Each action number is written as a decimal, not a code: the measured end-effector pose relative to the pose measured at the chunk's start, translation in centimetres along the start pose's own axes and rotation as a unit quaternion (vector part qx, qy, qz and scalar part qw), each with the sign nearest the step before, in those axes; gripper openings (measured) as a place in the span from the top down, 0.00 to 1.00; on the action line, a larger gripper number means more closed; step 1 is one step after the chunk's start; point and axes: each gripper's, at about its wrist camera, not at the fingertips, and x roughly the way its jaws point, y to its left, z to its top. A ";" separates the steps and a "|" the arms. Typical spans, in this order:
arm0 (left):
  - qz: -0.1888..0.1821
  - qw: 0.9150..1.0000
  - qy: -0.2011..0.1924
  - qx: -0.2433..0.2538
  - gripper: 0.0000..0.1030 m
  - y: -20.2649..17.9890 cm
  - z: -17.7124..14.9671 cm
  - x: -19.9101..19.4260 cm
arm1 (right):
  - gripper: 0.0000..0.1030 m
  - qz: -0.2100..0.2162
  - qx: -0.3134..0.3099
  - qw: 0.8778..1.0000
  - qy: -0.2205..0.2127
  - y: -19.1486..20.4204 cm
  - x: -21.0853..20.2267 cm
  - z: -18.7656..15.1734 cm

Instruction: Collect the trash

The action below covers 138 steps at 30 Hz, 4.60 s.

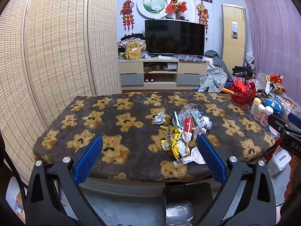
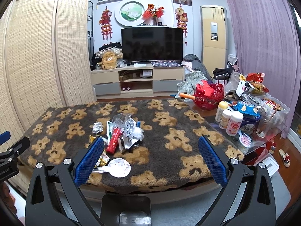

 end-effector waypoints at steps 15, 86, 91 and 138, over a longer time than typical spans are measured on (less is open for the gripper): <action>0.000 1.000 -0.001 -0.002 0.08 0.2 0.2 0.1 | 0.03 0.004 0.007 1.000 0.001 -0.3 0.4 -0.5; -0.025 0.990 0.133 0.027 0.12 -1.2 -3.1 17.1 | 0.29 0.177 -0.031 0.965 0.189 5.3 20.0 -11.3; -0.041 0.989 0.143 0.026 0.14 -1.9 -3.5 18.4 | 0.34 0.181 -0.034 0.965 0.185 5.5 20.8 -11.4; -0.121 0.977 0.177 -0.010 0.67 -1.5 -3.9 23.7 | 0.39 0.225 -0.044 0.959 0.170 7.5 23.7 -10.0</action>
